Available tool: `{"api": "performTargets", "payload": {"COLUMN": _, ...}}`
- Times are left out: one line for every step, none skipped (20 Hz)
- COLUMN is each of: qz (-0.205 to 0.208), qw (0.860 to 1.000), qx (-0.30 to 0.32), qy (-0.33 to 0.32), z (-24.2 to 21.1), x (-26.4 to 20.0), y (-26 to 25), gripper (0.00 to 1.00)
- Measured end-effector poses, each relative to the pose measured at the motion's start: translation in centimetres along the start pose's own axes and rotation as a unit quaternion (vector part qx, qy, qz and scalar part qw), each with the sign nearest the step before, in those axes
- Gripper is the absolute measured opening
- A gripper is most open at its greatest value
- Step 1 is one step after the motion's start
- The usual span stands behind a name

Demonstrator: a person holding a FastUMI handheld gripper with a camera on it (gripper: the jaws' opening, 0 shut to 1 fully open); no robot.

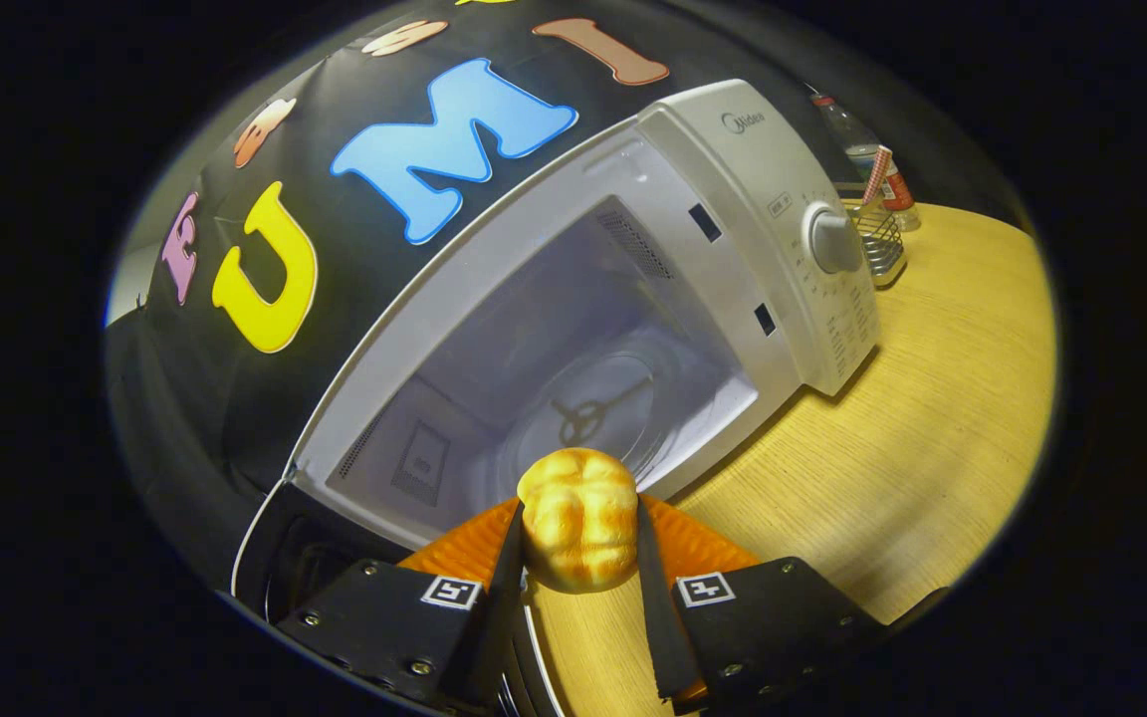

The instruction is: Open the microwave, put the food inside, and close the microwave door.

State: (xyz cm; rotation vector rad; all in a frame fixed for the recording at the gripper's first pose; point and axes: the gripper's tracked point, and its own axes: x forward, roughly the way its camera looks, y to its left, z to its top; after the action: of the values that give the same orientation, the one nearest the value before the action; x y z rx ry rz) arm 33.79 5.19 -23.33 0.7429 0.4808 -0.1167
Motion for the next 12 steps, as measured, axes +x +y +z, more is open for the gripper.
{"api": "performTargets", "payload": {"qz": 0.002, "qw": 1.0, "qx": 0.002, "qy": -0.005, "z": 0.0, "x": 0.6, "y": 0.0, "gripper": 0.57}}
{"api": "performTargets", "payload": {"qz": 0.004, "qw": 1.0, "qx": 0.005, "qy": -0.013, "z": 0.3, "x": 1.3, "y": 0.0, "gripper": 0.57}}
{"api": "performTargets", "payload": {"qz": 0.006, "qw": 1.0, "qx": 0.01, "qy": -0.019, "z": 0.5, "x": 1.8, "y": 0.1, "gripper": 0.57}}
{"api": "performTargets", "payload": {"qz": 0.008, "qw": 1.0, "qx": 0.018, "qy": -0.021, "z": 0.5, "x": 2.4, "y": 0.3, "gripper": 0.57}}
{"api": "performTargets", "payload": {"qz": 0.008, "qw": 0.999, "qx": 0.024, "qy": -0.021, "z": 0.5, "x": 2.9, "y": 0.4, "gripper": 0.57}}
{"api": "performTargets", "payload": {"qz": 0.007, "qw": 0.999, "qx": 0.028, "qy": -0.019, "z": 0.4, "x": 3.5, "y": 0.4, "gripper": 0.57}}
{"api": "performTargets", "payload": {"qz": 0.008, "qw": 0.999, "qx": 0.032, "qy": -0.018, "z": 0.3, "x": 4.0, "y": 0.7, "gripper": 0.59}}
{"api": "performTargets", "payload": {"qz": 0.009, "qw": 0.999, "qx": 0.035, "qy": -0.019, "z": 0.4, "x": 4.5, "y": 0.9, "gripper": 0.59}}
{"api": "performTargets", "payload": {"qz": 0.009, "qw": 0.999, "qx": 0.037, "qy": -0.019, "z": 0.4, "x": 5.0, "y": 1.1, "gripper": 0.59}}
{"api": "performTargets", "payload": {"qz": 0.009, "qw": 0.999, "qx": 0.036, "qy": -0.018, "z": 0.4, "x": 5.3, "y": 1.2, "gripper": 0.59}}
{"api": "performTargets", "payload": {"qz": 0.007, "qw": 0.999, "qx": 0.036, "qy": -0.017, "z": 0.3, "x": 5.7, "y": 1.3, "gripper": 0.59}}
{"api": "performTargets", "payload": {"qz": 0.006, "qw": 0.999, "qx": 0.036, "qy": -0.015, "z": 0.2, "x": 6.0, "y": 1.3, "gripper": 0.59}}
